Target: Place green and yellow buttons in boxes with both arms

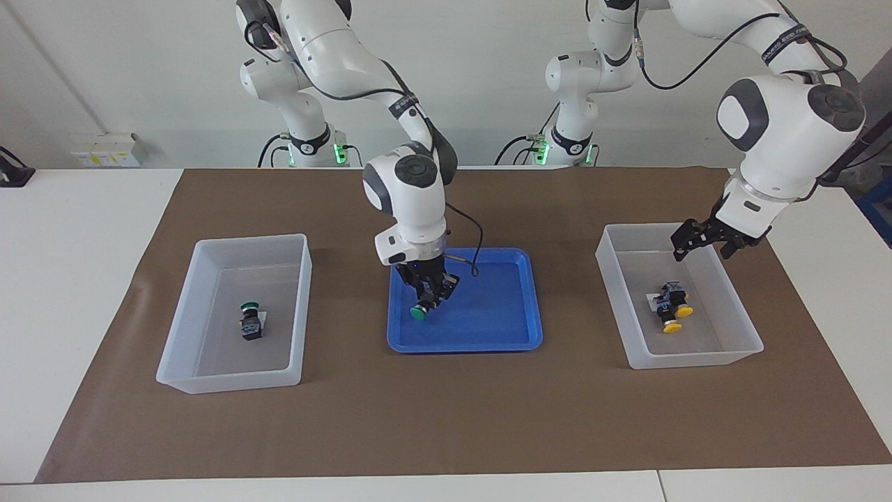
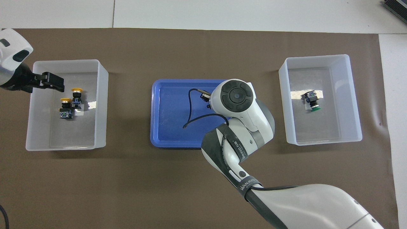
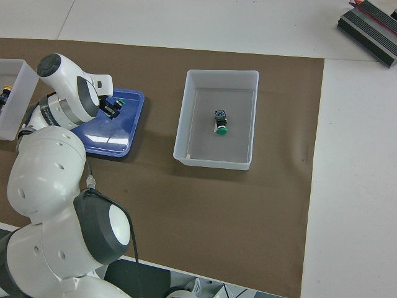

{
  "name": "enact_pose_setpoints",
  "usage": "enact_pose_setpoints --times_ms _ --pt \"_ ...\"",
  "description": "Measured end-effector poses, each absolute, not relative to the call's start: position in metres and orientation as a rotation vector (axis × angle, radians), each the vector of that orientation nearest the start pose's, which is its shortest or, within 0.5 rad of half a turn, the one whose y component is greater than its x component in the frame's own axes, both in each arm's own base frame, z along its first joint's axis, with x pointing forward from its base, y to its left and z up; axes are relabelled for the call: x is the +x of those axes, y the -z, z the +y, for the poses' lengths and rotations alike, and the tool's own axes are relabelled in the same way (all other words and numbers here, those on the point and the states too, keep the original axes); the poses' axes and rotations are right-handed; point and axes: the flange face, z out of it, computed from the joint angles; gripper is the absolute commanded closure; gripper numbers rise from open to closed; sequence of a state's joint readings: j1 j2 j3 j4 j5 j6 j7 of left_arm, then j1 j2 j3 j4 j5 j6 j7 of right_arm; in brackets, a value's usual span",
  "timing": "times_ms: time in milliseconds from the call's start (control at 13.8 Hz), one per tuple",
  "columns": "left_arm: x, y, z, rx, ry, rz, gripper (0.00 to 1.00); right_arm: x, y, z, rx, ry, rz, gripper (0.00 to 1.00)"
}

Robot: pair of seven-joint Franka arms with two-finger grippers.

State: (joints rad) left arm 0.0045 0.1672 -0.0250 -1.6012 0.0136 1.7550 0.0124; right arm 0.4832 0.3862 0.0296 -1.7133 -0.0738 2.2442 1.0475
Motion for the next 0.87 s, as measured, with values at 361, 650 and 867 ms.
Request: enact_pose_setpoints --times_ms 361,650,867 --pt "0.574 -0.581 -0.040 -3.124 -0.116 0.100 0.00 0.590 -0.503 0.198 -3.099 0.213 0.481 1.00" --pt "0.562 -0.579 -0.039 -3.121 -0.140 0.092 0.00 0.603 -0.506 0.071 -3.179 0.145 0.243 1.00" --pt "0.564 -0.573 -0.038 -3.122 -0.123 0.086 0.00 0.605 -0.477 -0.007 -3.201 0.102 0.118 1.00"
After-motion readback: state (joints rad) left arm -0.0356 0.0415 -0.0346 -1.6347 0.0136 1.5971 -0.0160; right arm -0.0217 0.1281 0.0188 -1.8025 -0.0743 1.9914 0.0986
